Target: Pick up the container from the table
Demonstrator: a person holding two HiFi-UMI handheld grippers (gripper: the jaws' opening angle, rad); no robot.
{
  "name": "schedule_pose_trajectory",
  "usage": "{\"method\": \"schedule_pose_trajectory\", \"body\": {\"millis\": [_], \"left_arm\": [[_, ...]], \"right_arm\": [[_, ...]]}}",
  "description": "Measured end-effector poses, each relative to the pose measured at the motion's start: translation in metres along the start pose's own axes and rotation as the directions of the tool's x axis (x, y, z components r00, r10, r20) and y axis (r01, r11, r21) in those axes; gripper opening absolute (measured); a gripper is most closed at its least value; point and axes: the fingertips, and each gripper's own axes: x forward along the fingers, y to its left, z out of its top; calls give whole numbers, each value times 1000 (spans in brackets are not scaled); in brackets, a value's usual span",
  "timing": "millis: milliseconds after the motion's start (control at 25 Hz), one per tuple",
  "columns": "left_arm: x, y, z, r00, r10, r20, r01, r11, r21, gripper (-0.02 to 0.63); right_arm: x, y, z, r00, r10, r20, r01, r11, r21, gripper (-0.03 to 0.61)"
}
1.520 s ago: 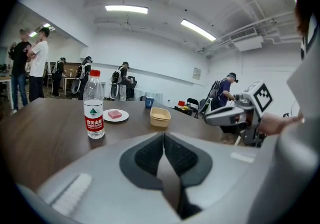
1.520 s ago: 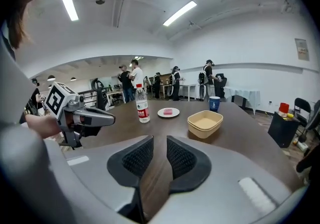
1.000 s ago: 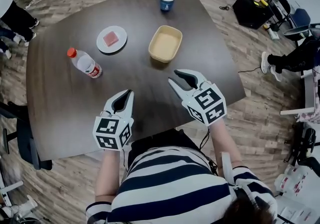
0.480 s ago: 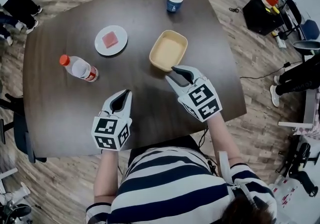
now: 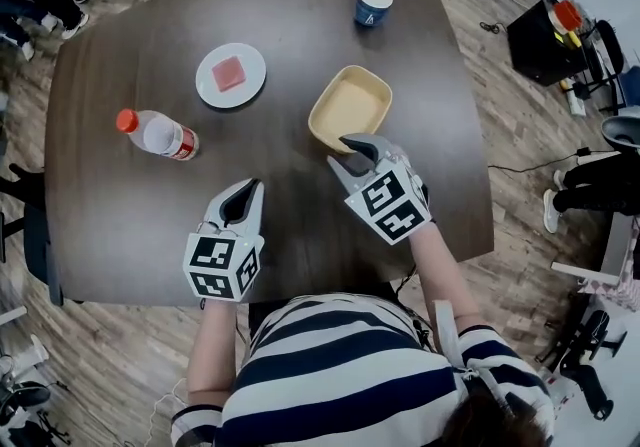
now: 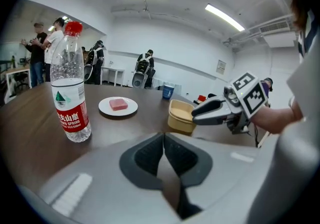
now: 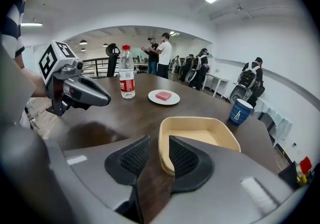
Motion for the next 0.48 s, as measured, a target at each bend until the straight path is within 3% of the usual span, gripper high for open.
{"method": "schedule_pose_trajectory", "body": {"millis": [280, 480], "left_arm": [[12, 8, -3, 1000, 25, -10, -25, 999, -24, 0], [16, 12, -7, 999, 41, -18, -42, 999, -35, 0]], "right_arm": [[21, 0, -6, 997, -21, -78, 9, 988, -156, 118], [32, 2, -6, 993, 1, -117, -25, 979, -203, 118]]}}
